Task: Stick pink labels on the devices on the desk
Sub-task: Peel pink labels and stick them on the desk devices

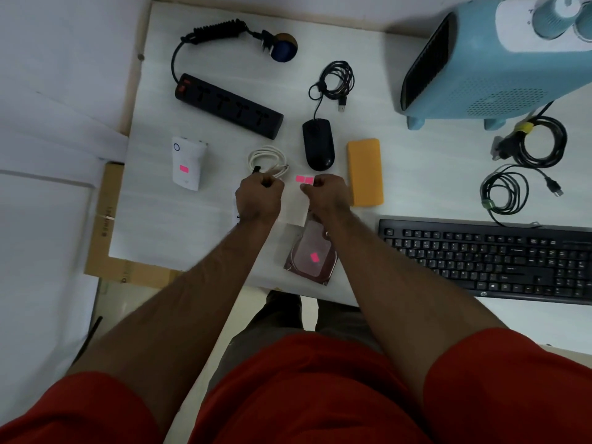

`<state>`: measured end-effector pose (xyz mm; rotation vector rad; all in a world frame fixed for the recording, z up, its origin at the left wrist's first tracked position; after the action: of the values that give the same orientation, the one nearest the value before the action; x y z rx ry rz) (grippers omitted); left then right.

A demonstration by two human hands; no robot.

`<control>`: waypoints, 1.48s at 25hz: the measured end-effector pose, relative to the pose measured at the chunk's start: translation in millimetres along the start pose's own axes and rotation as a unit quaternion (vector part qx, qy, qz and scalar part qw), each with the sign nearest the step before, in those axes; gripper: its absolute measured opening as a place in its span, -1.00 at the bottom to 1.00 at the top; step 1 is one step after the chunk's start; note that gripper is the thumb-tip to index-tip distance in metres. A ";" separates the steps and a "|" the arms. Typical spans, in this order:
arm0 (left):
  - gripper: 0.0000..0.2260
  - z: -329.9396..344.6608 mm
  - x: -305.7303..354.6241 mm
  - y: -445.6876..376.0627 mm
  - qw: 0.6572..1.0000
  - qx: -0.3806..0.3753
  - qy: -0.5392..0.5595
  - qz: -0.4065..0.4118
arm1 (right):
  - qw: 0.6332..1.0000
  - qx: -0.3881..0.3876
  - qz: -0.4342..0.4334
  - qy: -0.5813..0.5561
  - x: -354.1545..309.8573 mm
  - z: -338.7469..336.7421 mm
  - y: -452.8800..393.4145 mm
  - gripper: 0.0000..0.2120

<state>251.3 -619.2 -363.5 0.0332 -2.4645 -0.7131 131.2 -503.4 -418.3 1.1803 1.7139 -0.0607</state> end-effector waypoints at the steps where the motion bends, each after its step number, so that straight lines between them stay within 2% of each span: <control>1: -0.83 0.6 -0.5 -0.2 1.000 -0.002 0.000 -0.001 | 1.000 0.006 0.001 0.007 -1.0 -0.1 0.4 -0.69; 4: -0.83 1.7 2.6 -0.2 1.000 -0.009 0.009 0.002 | 0.999 0.035 -0.004 0.011 -4.4 -2.6 7.6 -0.63; 7: -0.82 0.8 7.6 -0.6 1.000 -0.017 0.021 0.000 | 0.998 0.062 -0.031 0.004 -9.4 -7.2 14.0 -0.71; 14: -0.87 -18.7 33.7 -18.8 0.997 0.006 0.078 -0.001 | 0.994 0.054 -0.092 -0.028 -54.1 -1.5 -15.0 -0.81; 19: -0.89 -34.3 45.4 -59.1 0.991 0.045 0.115 -0.051 | 0.982 0.041 -0.184 0.016 -95.6 16.5 -57.9 -0.73; 22: -0.89 -43.3 41.3 -81.4 0.984 0.071 0.136 -0.087 | 0.947 0.028 -0.291 0.131 -120.1 40.2 -80.6 -0.65; 24: -0.89 -48.2 34.6 -95.2 0.978 0.080 0.158 -0.114 | 0.904 0.066 -0.363 0.214 -131.8 51.9 -92.6 -0.64; 25: -0.89 -49.9 31.4 -102.0 0.974 0.083 0.168 -0.127 | 0.886 0.078 -0.389 0.240 -135.4 58.3 -99.6 -0.61; 27: -0.88 -54.8 29.6 -111.1 0.970 0.085 0.179 -0.139 | 0.873 0.042 -0.400 0.274 -137.6 76.1 -112.6 -0.47; 31: -0.87 -61.2 34.1 -123.5 0.970 0.084 0.190 -0.129 | 0.878 0.017 -0.391 0.276 -144.8 97.6 -128.1 -0.40; 34: -0.86 -61.4 36.7 -125.0 0.969 0.075 0.203 -0.121 | 0.891 -0.037 -0.370 0.261 -142.1 97.1 -130.8 -0.39; 36: -0.87 -61.4 40.7 -122.5 0.968 0.071 0.216 -0.109 | 0.922 -0.079 -0.330 0.187 -138.6 90.7 -129.9 -0.46; 37: -0.88 -62.7 43.2 -121.2 0.966 0.073 0.225 -0.102 | 0.944 -0.098 -0.297 0.108 -138.3 87.3 -126.9 -0.53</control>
<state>232.7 -761.0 -357.8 0.4611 -2.0846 -0.5350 101.8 -708.3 -416.5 0.5059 2.1684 -0.1284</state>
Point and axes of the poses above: each hand's wrist, its own y-axis away from the middle knuckle, its own z-axis out of the palm, x = y × z, the point moved 6 cm from there along -y, towards the middle knuckle, and after that the axes turned 12 degrees about -z, right-handed, at the moved point
